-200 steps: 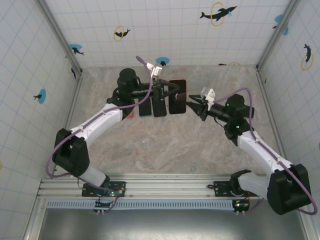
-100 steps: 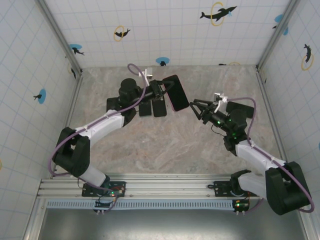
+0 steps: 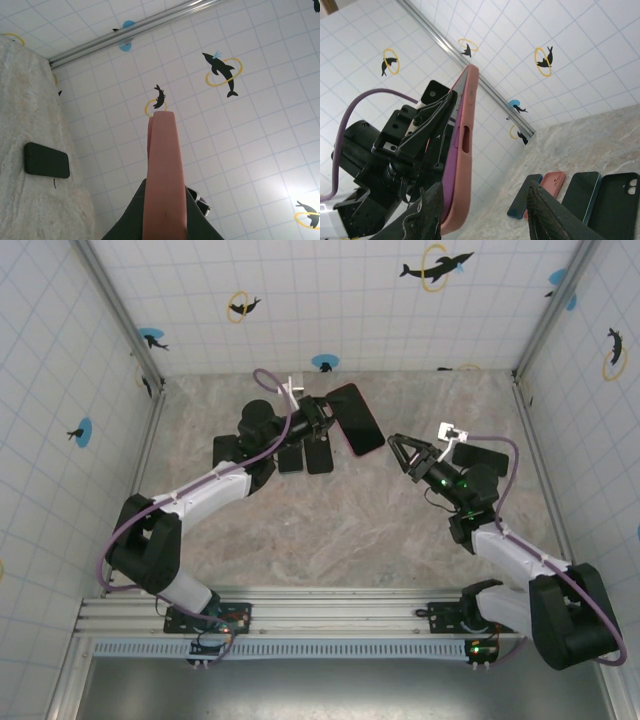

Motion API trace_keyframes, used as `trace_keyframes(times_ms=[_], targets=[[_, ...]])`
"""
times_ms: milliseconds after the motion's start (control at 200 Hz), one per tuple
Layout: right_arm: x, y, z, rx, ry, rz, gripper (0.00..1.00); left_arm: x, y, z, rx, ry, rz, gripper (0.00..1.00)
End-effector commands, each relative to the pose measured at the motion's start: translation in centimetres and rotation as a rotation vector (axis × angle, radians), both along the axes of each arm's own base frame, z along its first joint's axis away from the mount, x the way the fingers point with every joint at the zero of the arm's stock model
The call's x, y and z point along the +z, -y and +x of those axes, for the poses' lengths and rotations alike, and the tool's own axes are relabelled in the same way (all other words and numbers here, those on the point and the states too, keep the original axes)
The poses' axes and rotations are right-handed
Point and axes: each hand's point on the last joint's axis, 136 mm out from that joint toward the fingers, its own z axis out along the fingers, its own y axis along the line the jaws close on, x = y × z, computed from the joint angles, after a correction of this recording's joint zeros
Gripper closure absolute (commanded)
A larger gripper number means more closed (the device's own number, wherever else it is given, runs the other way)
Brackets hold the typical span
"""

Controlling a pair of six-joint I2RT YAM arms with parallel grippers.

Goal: Take the phone out of the phone case

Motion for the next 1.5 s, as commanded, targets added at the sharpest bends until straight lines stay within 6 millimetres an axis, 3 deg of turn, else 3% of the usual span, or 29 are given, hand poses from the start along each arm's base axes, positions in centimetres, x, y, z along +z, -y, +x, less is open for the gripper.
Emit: trace_keyframes(times_ms=[0,520,841,1006,1226,1341,1496], targets=[[0.7,0.4,-0.3,0.000,0.006,0.055,0.55,3.4,-0.4,-0.7,0.006,0.078,-0.093,1.00],[2.3,-0.6,-0.9,0.082,0.030,0.124,0.56,2.7,0.1,-0.8,-0.018,0.074,-0.086,1.00],[2.0,-1.9,-0.5,0.116,0.010,0.101,0.57,3.2,0.5,-1.2,-0.042,0.085,-0.106,1.00],[0.7,-2.6,0.2,0.123,-0.058,0.083,0.58,3.4,0.7,-1.3,-0.049,0.072,-0.133,1.00],[2.5,-4.5,0.7,0.192,-0.135,0.175,0.59,2.4,1.1,-1.3,-0.040,0.041,-0.133,1.00],[3.5,-4.4,0.7,0.209,-0.168,0.244,0.65,1.5,1.3,-0.9,-0.035,0.025,-0.123,1.00],[3.7,-3.9,0.7,0.206,-0.194,0.276,0.82,0.5,1.3,-0.3,-0.027,0.002,-0.113,0.97]])
